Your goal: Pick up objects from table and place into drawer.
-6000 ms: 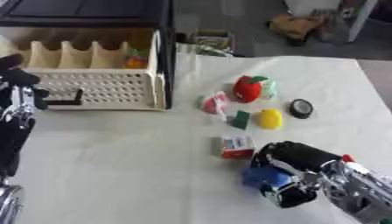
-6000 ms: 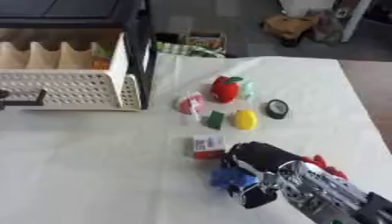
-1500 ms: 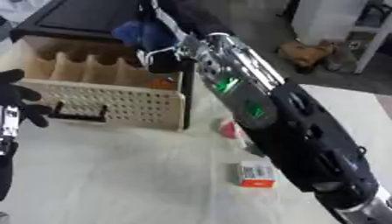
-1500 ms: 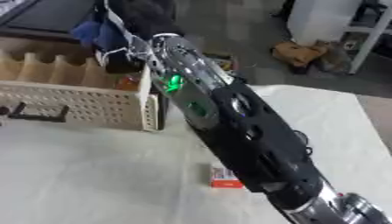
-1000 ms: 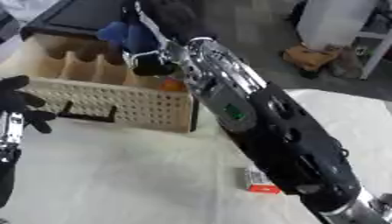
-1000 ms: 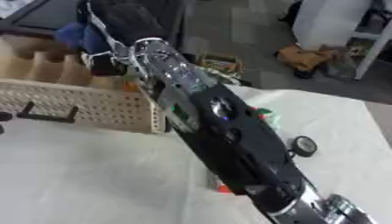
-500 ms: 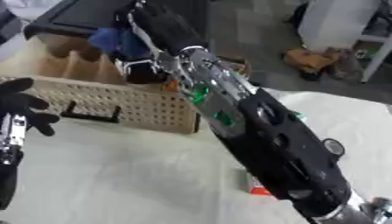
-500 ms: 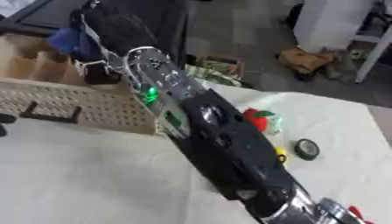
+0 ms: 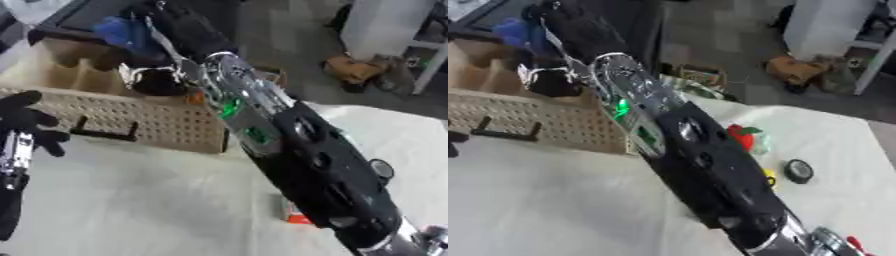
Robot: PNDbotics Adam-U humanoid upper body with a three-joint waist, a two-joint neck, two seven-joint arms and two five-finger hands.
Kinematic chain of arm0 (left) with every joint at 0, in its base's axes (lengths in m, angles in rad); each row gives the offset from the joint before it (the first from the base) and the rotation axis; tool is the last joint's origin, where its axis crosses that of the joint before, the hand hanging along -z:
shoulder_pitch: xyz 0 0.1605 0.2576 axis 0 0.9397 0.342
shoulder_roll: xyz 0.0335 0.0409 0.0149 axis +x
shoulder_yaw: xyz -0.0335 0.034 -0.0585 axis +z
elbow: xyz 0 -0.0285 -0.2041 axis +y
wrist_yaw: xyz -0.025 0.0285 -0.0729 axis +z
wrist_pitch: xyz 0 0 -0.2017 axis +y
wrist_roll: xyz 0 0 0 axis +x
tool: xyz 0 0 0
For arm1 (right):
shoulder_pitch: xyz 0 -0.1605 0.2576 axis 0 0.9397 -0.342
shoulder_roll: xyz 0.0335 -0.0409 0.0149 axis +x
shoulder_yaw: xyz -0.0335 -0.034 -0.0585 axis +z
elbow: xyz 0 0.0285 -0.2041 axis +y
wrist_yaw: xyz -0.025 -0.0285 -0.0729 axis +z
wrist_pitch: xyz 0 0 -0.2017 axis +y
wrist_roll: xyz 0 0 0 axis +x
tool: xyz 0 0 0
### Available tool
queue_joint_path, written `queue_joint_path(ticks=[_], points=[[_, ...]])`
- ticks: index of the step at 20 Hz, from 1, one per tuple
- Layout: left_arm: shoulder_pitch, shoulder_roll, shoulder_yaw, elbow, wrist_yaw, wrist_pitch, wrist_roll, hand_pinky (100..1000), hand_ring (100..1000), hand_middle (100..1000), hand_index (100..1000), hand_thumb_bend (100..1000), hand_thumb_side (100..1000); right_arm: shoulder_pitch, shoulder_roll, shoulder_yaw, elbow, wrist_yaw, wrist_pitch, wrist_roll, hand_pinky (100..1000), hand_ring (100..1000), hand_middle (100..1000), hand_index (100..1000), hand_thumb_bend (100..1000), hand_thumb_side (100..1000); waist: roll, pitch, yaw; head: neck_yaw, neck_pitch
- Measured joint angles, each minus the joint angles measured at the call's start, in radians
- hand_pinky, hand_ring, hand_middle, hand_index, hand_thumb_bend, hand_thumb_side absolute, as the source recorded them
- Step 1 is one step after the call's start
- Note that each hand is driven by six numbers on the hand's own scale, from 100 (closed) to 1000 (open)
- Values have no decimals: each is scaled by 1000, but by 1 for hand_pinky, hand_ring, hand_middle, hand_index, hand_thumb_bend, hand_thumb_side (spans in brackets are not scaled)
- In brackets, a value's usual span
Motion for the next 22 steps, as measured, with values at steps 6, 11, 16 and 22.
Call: queue_joint_path(ticks=[6,11,16,22], points=[[0,0,0,0,5,0,-2,598,378,511,764,100,467,0,0,-6,-20,-34,11,49,853,760,769,935,341,715,0,0,0,0,0],[0,0,0,0,5,2,-6,598,378,512,764,100,470,0,-2,-19,-63,-63,36,20,848,727,744,912,277,692,0,0,-6,1,0],[2,0,0,0,5,-1,-4,598,379,513,765,100,475,2,-56,-53,-206,-162,81,-38,843,691,715,873,144,644,3,-2,-20,15,3],[10,1,7,0,2,-8,8,599,378,513,764,100,470,38,-188,-114,-440,-354,146,-108,837,685,700,844,100,623,23,-5,-46,46,13]])
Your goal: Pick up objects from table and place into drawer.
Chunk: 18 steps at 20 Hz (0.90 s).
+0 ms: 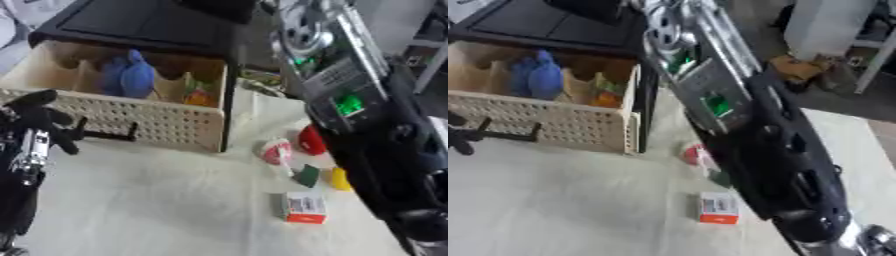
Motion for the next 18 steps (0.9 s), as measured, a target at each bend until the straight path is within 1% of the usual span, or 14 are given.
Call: queue_joint_path(ticks=[5,6,7,10,12,14,16,17,18], points=[[8,1,6,0,-8,-4,9,599,377,514,765,100,467,45,-93,-55,-146,-136,55,-54,830,673,688,840,100,605,19,0,-21,19,9],[9,3,6,0,-10,-5,10,599,377,514,765,100,467,58,-110,-66,-167,-160,67,-63,830,674,692,840,100,744,22,-1,-26,23,13],[9,6,6,0,-12,-6,12,600,376,514,765,100,463,71,-127,-77,-186,-181,78,-72,830,674,686,841,100,609,25,-1,-30,26,17],[16,9,10,0,-17,-9,17,600,376,515,766,100,462,124,-183,-109,-248,-230,103,-102,829,674,683,840,100,607,33,-4,-43,34,26],[17,10,13,0,-20,-11,20,600,376,515,766,100,463,158,-216,-128,-276,-254,107,-125,828,673,677,838,100,596,40,-5,-49,38,31],[18,14,15,0,-23,-14,24,600,376,515,766,100,466,199,-244,-147,-289,-276,96,-155,827,671,673,836,100,591,47,-5,-57,43,36],[18,18,19,0,-26,-17,29,600,375,515,766,100,464,247,-270,-167,-294,-299,76,-191,828,671,671,838,100,537,55,-6,-64,46,40],[19,18,19,0,-29,-19,31,599,375,515,766,100,466,272,-283,-176,-296,-310,64,-208,828,670,668,837,100,531,59,-6,-68,48,43],[21,22,20,0,-31,-21,33,599,375,515,766,100,469,295,-294,-183,-296,-319,52,-223,828,669,666,836,100,547,61,-7,-72,51,44]])
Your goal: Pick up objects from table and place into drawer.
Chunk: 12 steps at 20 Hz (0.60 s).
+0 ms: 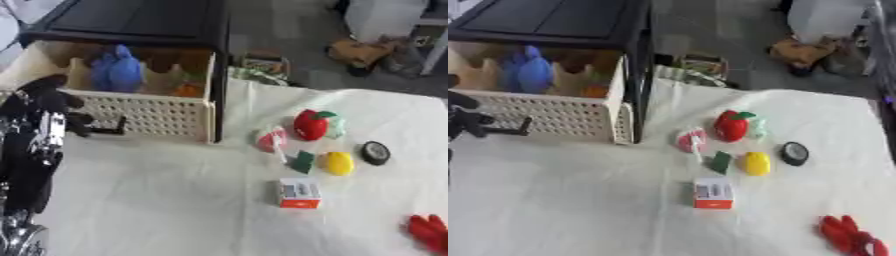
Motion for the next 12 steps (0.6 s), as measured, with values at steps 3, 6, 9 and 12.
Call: queue_joint_path(ticks=[3,6,9,12], points=[[4,16,8,0,-13,-9,9,594,374,515,767,100,472,71,-29,-22,0,-26,-36,-41,828,661,655,832,100,622,3,-7,-13,6,8],[4,36,15,0,-29,-20,20,584,368,514,768,100,481,149,-52,-43,-1,-49,-73,-84,819,651,647,827,100,706,12,-10,-26,13,15],[2,65,24,0,-47,-35,35,578,364,512,768,100,491,224,-67,-64,-1,-73,-113,-135,812,645,643,823,100,774,19,-11,-31,18,19],[-9,105,34,0,-63,-57,50,562,358,508,770,100,501,290,-75,-86,-1,-92,-154,-189,807,642,648,827,100,801,24,-13,-37,18,26]])
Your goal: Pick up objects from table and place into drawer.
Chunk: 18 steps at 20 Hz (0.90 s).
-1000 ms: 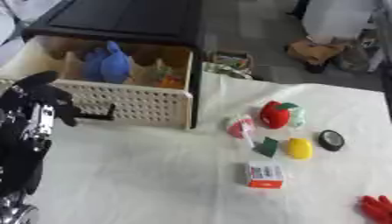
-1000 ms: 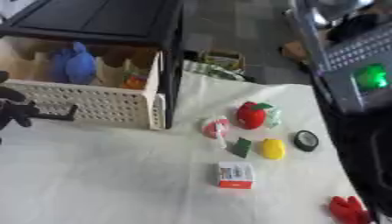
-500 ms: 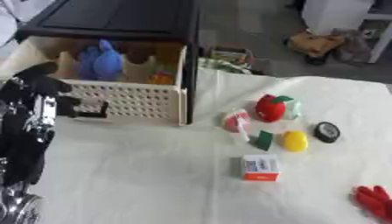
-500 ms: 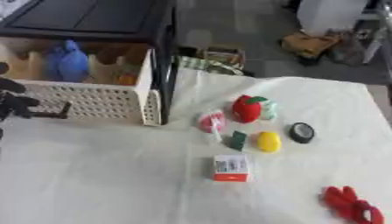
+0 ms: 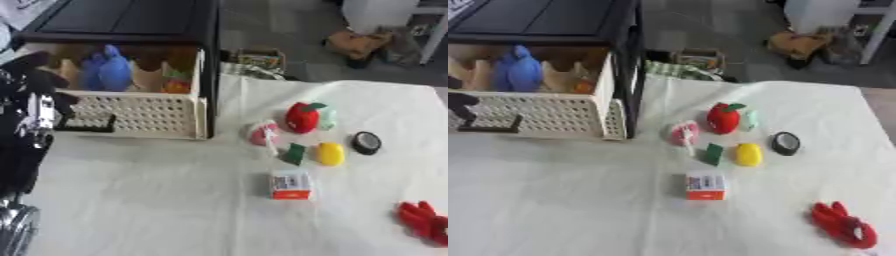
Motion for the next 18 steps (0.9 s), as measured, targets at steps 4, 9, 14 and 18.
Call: queue_joint_path(ticks=[4,9,14,18], points=[[-11,81,10,0,-29,-38,28,540,346,503,770,100,476,84,-3,-20,0,-15,-41,-57,805,628,647,833,100,812,10,-8,-3,0,7],[-1,217,13,0,-61,-68,61,478,290,475,758,100,344,171,4,-39,0,-44,-73,-95,816,615,635,826,100,802,19,-10,-8,2,9],[44,391,13,0,-95,-44,80,477,283,470,758,100,252,221,24,-52,0,-67,-97,-119,812,605,627,824,100,809,30,-10,-9,3,10],[94,515,6,-1,-82,15,37,491,291,479,768,100,255,273,41,-56,0,-83,-93,-122,813,596,622,827,100,824,33,-11,-15,4,17]])
